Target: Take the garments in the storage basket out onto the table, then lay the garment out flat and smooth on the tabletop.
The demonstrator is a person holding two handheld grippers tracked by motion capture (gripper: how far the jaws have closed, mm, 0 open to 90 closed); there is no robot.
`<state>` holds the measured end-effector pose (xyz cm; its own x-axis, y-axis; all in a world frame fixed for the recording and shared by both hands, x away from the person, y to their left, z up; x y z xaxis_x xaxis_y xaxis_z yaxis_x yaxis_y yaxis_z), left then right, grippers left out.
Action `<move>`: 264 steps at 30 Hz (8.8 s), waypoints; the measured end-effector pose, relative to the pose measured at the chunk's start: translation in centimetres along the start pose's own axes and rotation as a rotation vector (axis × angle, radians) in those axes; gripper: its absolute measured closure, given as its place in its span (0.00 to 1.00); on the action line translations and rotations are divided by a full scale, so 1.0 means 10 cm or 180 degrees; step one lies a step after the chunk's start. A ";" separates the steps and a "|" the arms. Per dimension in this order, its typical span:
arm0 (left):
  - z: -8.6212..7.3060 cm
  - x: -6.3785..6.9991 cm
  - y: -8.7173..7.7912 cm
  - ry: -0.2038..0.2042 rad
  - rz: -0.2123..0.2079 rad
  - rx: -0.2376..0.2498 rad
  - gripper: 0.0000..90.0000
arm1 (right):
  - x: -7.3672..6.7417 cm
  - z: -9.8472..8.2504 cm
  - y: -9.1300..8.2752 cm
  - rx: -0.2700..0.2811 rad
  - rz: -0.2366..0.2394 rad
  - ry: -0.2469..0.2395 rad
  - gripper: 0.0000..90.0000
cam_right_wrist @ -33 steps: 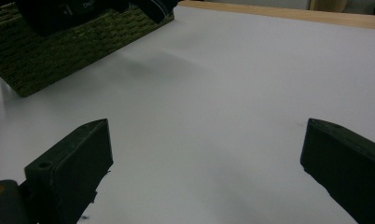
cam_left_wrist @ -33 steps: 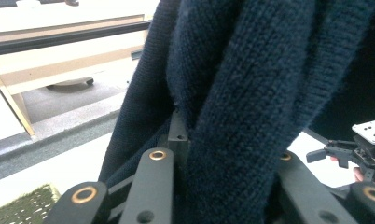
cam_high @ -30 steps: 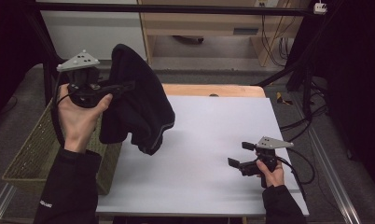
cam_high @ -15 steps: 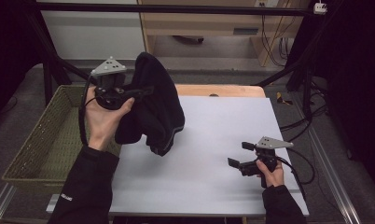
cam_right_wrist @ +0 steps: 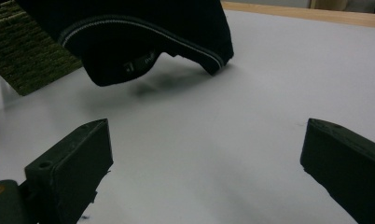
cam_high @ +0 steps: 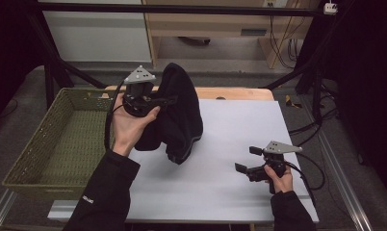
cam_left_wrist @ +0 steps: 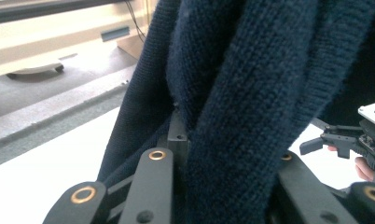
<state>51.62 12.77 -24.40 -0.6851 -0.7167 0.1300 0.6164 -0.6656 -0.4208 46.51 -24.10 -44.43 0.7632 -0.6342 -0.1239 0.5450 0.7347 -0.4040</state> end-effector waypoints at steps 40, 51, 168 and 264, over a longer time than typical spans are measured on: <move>-0.71 0.04 0.81 0.0080 -0.0191 -0.0511 0.76 | 0.00 -0.01 -0.01 0.0009 -0.0008 -0.0004 0.03; -0.99 -0.08 1.02 0.0045 -0.0156 -0.0529 0.73 | 0.00 -0.01 -0.01 -0.0001 -0.0010 -0.0004 0.03; -2.03 0.06 0.70 0.0145 0.0158 -0.0675 1.00 | -0.54 0.21 0.67 -0.0676 -0.0263 -0.0255 0.98; -1.75 -0.36 0.46 -0.0354 0.0320 -0.0602 0.96 | 0.03 0.82 0.94 -0.0287 -0.0828 -0.0185 0.48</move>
<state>50.10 15.90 -42.51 -0.5704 -0.8030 0.1727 0.5886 -0.5463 -0.5959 54.76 -15.43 -40.82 0.6218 -0.7818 0.0457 0.6940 0.5230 -0.4948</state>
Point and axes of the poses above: each handheld gripper's, and its own axes: y roughly forward along the jaws, z roughly out of its top, x roughly to its right, the point moved 1 cm from there along y, roughly forward along the jaws, and after that the axes turned 6 degrees about -y, right-handed, at the moved point
